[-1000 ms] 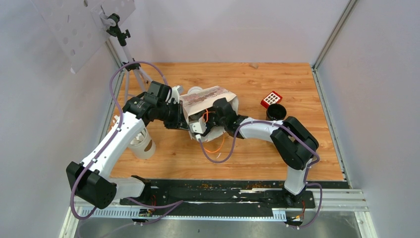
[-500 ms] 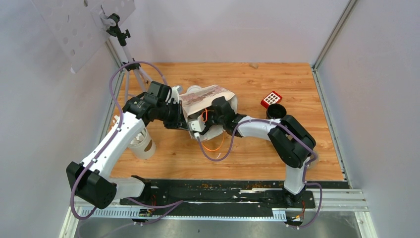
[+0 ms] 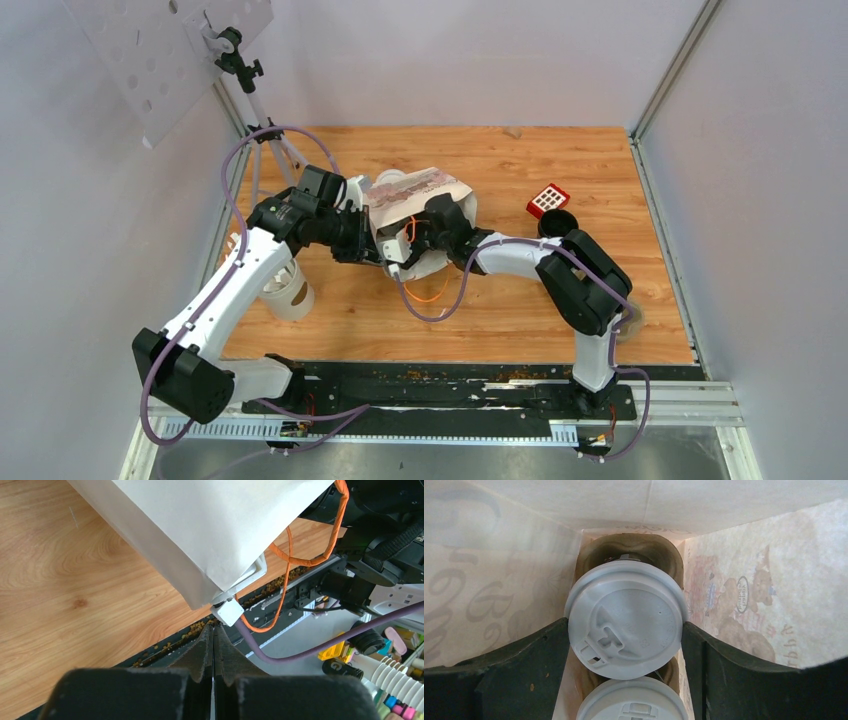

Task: Pack the takeout coffee

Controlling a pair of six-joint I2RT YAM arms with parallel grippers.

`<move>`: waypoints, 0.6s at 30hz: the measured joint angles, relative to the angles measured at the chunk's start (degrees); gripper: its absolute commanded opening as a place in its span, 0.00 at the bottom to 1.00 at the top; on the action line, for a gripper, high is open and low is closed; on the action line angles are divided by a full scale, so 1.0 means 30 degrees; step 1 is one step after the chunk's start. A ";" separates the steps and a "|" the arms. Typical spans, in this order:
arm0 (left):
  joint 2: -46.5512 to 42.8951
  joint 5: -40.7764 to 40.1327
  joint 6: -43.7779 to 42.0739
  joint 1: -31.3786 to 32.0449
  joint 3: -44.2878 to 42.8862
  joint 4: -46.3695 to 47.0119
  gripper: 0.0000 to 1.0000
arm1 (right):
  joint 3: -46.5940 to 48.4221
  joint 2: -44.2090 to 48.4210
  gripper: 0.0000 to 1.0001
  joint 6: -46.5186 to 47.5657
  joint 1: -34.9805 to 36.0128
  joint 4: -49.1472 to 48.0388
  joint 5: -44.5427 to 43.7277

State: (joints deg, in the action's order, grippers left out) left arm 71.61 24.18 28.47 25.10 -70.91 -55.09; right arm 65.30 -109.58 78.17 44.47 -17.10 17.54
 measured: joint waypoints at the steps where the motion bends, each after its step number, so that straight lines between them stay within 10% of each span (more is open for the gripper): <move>1: 0.0000 0.0000 0.0007 -0.0007 0.0000 0.0000 0.00 | 0.0000 0.0000 0.79 -0.0044 0.0000 -0.0015 -0.0036; 18: -0.0131 -0.0153 0.0204 -0.0007 0.0000 -0.0073 0.00 | -0.0146 0.0131 0.86 -0.0510 -0.0007 0.0809 -0.0255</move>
State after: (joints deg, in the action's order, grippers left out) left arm 71.22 23.73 29.08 25.08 -70.91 -55.31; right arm 64.86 -109.19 76.64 44.45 -14.68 16.78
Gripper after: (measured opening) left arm 0.006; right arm 0.855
